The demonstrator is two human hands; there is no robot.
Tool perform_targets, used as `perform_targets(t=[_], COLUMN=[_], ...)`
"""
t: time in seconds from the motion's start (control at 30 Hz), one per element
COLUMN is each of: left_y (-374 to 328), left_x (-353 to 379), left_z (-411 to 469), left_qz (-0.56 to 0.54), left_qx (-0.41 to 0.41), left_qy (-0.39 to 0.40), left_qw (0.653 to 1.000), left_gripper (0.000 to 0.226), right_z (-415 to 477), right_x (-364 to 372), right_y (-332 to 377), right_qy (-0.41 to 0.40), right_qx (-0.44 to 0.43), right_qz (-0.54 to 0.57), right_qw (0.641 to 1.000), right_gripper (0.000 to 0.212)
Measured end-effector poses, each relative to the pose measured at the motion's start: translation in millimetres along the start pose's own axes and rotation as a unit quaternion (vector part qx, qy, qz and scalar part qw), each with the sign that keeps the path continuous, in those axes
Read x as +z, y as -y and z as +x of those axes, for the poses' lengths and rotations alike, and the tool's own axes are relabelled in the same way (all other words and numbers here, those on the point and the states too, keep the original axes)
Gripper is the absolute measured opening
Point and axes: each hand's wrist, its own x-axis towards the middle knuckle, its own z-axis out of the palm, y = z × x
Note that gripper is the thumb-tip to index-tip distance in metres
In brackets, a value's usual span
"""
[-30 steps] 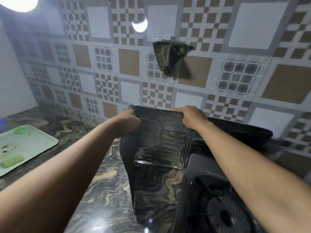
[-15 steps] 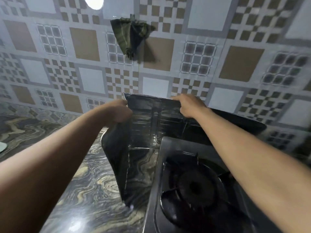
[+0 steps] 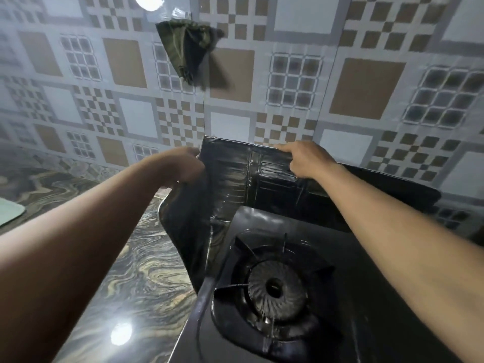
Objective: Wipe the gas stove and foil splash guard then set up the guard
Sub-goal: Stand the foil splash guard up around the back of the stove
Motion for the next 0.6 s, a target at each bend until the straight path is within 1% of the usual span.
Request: perform_targets(t=[0.13,0.23,0.3,0.4,0.5,0.6], left_y=[-16,-20,-18,-18,-12,-6], left_x=[16,31,40,49,53,52], left_z=[0,6,10,14,18,18], left_qz=[0.006,0.007,0.012,0.035,0.049,0.052], left_qx=[0.011,0.028,0.035,0.041,0.036,0.032], left_qy=[0.0,-0.038,-0.048,-0.078,-0.098,-0.116], left_qw=[1.0,0.999,0.998,0.996,0.993,0.991], left_gripper=[0.059,0.054,0.052,0.056,0.071,0.071], right_z=[-1,0,4,15,29,45], right_x=[-1,8,16,26,29,32], right_y=[-22,-26,-22,-14,-1,16], right_qy=[0.014,0.006,0.005,-0.01,-0.015,-0.022], right_qx=[-0.002,-0.025,-0.051,-0.089,-0.123,-0.149], right_qz=[-0.028,-0.023,-0.006,-0.008,-0.003,0.005], right_qw=[1.0,0.999,0.999,0.996,0.992,0.989], right_gripper=[0.077,0.066,0.06,0.063,0.063,0.062])
